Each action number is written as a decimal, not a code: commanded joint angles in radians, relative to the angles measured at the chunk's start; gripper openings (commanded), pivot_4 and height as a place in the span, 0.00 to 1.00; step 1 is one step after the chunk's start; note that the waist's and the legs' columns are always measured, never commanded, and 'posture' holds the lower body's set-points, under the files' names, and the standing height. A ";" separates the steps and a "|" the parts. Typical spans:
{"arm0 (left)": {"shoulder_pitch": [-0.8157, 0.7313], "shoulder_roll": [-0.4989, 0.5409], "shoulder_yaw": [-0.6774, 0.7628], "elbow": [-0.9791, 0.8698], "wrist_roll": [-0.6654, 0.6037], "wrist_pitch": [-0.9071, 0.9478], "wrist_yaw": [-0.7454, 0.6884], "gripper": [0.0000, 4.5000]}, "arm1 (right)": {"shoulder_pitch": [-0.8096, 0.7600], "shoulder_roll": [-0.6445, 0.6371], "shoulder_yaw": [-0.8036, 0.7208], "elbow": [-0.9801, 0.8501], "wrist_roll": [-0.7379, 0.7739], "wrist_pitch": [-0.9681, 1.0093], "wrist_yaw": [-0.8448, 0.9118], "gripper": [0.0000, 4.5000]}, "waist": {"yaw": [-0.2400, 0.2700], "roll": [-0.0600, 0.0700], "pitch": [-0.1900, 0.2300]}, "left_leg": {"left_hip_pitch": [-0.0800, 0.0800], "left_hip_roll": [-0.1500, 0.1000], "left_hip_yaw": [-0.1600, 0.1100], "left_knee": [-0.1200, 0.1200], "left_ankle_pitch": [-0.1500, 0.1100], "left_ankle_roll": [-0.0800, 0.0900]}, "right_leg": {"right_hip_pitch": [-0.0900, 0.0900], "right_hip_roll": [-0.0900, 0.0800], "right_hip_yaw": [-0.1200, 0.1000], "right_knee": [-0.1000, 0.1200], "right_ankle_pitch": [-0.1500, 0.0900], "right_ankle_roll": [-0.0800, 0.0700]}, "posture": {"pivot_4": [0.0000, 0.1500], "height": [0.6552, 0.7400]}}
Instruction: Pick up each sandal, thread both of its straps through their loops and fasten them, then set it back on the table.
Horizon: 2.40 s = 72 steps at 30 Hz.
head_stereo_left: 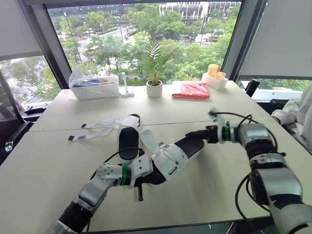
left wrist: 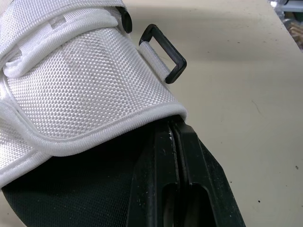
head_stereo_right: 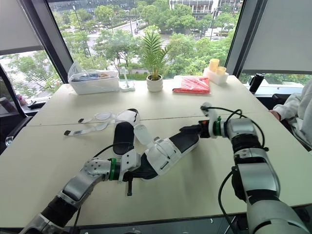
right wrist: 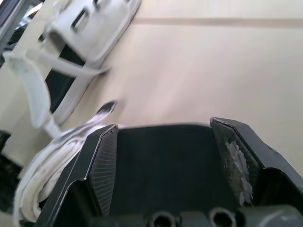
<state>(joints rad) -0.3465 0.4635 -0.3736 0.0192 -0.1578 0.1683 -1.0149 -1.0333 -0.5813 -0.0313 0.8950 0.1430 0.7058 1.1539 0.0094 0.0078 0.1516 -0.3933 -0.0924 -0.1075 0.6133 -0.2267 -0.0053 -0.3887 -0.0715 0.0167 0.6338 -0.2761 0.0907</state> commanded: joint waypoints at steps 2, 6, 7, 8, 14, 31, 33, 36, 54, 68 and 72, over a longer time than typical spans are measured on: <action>0.034 0.026 -0.027 0.059 0.058 0.037 0.005 0.00 | 0.103 -0.005 0.024 -0.170 0.009 -0.117 0.024 0.62 | 0.000 0.000 0.000 | 0.000 0.000 0.000 0.000 0.000 0.000 | 0.001 0.000 0.000 0.000 0.001 0.002 | 1.00 1.00; 0.039 0.031 -0.025 0.058 0.057 0.037 0.001 0.00 | 0.263 0.006 0.069 -0.391 0.017 -0.226 0.050 0.20 | -0.001 0.000 0.000 | -0.002 0.000 0.000 0.000 0.000 0.000 | -0.001 0.000 0.000 0.000 0.001 0.003 | 1.00 1.00; 0.039 0.031 -0.025 0.058 0.057 0.037 0.000 0.00 | 0.301 0.013 0.081 -0.443 0.022 -0.245 0.055 0.10 | -0.001 0.000 0.000 | -0.002 0.000 0.000 0.000 0.000 0.000 | -0.001 0.000 0.000 0.000 0.001 0.003 | 1.00 1.00; 0.038 0.031 -0.025 0.059 0.057 0.038 0.000 0.00 | 0.329 0.019 0.090 -0.473 0.021 -0.264 0.052 0.01 | -0.001 0.000 0.000 | -0.002 0.001 0.000 0.000 0.000 0.000 | -0.001 0.000 0.000 0.000 0.001 0.003 | 1.00 1.00; 0.028 0.025 -0.029 0.066 0.059 0.039 -0.001 0.00 | 0.415 0.018 0.137 -0.531 -0.004 -0.339 0.041 0.01 | -0.001 -0.001 0.000 | -0.001 0.001 0.000 0.001 0.000 0.000 | 0.000 0.000 0.000 0.000 0.001 0.003 | 1.00 1.00; -0.064 -0.017 0.008 0.214 0.082 -0.049 0.066 0.00 | 0.628 -0.147 0.132 -0.998 0.177 -0.009 0.101 0.01 | 0.001 -0.003 0.002 | -0.002 0.001 0.000 0.001 0.000 0.000 | 0.000 0.000 -0.001 -0.001 -0.001 0.000 | 1.00 1.00; -0.084 -0.024 0.010 0.244 0.087 -0.065 0.070 0.00 | 0.644 -0.152 0.133 -1.040 0.197 0.028 0.097 0.01 | 0.000 -0.003 0.002 | -0.002 0.002 0.000 0.000 0.000 0.000 | -0.001 0.000 -0.001 -0.001 -0.001 0.000 | 1.00 1.00; -0.113 -0.037 0.006 0.285 0.092 -0.087 0.071 0.00 | 0.669 -0.153 0.133 -1.085 0.210 0.055 0.073 0.01 | 0.003 -0.004 0.002 | -0.003 0.002 -0.001 0.000 0.000 0.000 | -0.001 0.001 -0.001 -0.001 -0.001 0.001 | 1.00 1.00; -0.115 -0.061 -0.033 0.324 0.117 -0.123 0.013 0.00 | 0.144 -0.175 0.126 -0.392 0.080 -0.163 0.068 0.30 | 0.002 -0.004 0.002 | -0.006 0.001 0.000 0.002 0.000 0.000 | -0.003 0.001 -0.002 -0.002 0.001 0.003 | 1.00 1.00; -0.112 -0.056 -0.026 0.310 0.127 -0.121 0.014 0.00 | -0.094 0.106 0.183 0.039 0.046 -0.022 0.220 1.00 | -0.001 -0.003 0.002 | -0.007 0.000 -0.001 0.001 0.000 0.000 | -0.005 0.000 -0.002 -0.001 0.002 0.003 | 1.00 1.00; -0.107 -0.056 -0.026 0.299 0.127 -0.115 0.017 0.00 | -0.115 0.166 0.187 0.085 0.045 0.007 0.259 1.00 | 0.000 -0.003 0.002 | -0.007 0.000 -0.001 0.001 0.000 0.000 | -0.005 0.000 -0.001 0.000 0.002 0.003 | 1.00 1.00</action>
<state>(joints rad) -0.4948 0.3934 -0.3583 0.2655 -0.0968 0.0118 -0.9978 -1.1064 -0.4253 0.1624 0.9792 0.1783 0.6976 1.3855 0.0092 0.0048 0.1531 -0.4004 -0.0920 -0.1088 0.6148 -0.2263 -0.0053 -0.3941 -0.0711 0.0152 0.6342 -0.2745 0.0940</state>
